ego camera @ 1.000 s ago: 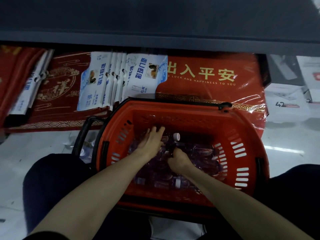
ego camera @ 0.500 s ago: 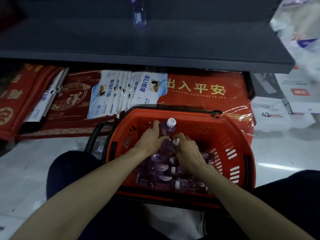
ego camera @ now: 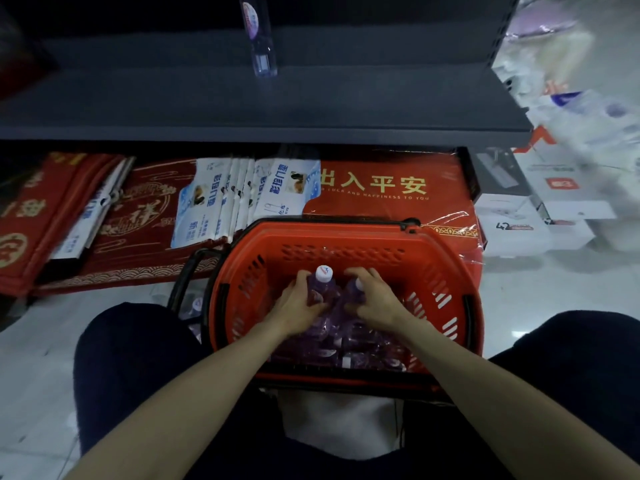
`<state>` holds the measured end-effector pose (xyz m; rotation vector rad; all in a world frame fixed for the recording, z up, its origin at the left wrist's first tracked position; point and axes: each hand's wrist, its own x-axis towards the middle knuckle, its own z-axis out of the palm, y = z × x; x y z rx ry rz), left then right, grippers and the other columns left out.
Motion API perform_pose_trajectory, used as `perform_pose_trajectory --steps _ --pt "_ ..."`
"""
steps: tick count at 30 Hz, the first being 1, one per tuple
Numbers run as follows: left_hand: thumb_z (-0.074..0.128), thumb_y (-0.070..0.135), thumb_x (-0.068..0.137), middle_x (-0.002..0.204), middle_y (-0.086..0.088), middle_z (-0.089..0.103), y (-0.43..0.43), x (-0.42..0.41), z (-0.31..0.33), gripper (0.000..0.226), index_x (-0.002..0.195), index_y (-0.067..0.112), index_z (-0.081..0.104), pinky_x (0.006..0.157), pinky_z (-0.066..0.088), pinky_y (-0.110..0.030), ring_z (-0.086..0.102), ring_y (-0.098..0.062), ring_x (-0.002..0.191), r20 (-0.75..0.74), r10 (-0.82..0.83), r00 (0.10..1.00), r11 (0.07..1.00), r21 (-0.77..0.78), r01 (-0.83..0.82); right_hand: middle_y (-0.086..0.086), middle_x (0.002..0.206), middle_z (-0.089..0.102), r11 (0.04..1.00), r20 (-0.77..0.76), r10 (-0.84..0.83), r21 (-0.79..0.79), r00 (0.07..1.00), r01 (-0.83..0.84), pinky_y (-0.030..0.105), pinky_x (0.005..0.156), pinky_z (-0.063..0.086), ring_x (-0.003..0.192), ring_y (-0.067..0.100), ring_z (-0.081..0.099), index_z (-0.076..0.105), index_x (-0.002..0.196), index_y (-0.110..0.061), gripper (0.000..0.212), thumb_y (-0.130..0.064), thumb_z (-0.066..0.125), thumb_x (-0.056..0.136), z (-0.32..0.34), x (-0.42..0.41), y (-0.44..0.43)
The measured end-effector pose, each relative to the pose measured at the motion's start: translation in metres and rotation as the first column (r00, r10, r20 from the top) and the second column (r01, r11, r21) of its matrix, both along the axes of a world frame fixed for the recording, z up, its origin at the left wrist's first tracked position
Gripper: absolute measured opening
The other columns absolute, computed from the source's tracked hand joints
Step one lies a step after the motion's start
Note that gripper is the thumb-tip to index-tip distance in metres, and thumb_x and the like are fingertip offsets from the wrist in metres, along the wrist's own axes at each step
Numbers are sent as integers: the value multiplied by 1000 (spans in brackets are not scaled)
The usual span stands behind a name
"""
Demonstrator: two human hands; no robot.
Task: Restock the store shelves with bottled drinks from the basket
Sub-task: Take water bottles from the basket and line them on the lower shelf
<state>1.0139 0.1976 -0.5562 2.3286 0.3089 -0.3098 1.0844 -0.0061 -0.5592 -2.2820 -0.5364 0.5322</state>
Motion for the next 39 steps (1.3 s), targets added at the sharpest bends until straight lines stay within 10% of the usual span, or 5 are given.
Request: perform_pose_trajectory --steps 6,15,27,33,39 --pt "82 39 81 113 0 68 8 -3 -7 62 120 34 34 88 53 -39 67 -25 101 -4 46 999 998 -46 -46 1 116 66 985 -109 -174 -6 979 175 23 83 49 103 19 65 40 147 -25 84 -12 81 75 -7 8 -2" --pt "86 30 78 121 1 71 13 10 -18 71 130 30 39 93 51 -30 69 -20 110 -37 105 994 989 -97 -108 1 123 69 946 -406 -205 152 891 287 43 98 58 112 21 68 43 138 -26 96 -30 92 55 -31 5 15" --pt "84 35 71 116 1 74 10 34 33 70 125 43 39 97 56 -45 70 -26 111 111 110 988 993 -49 -105 3 126 66 917 -284 -173 303 943 260 43 102 55 121 19 65 35 145 -32 86 -7 63 68 -1 19 17" --pt "86 25 79 105 20 74 34 93 133 72 132 44 41 95 59 -38 71 2 98 364 97 926 990 -134 -51 8 118 73 811 -254 -234 481 939 332 47 99 57 112 24 70 47 130 -19 61 -8 81 80 97 77 34" --pt "87 29 79 109 20 72 63 146 230 73 136 41 43 97 56 -39 69 -4 100 565 107 818 992 -113 -52 16 108 74 741 -87 -245 625 965 245 44 88 61 104 31 72 54 122 -24 48 -8 77 83 191 140 72"
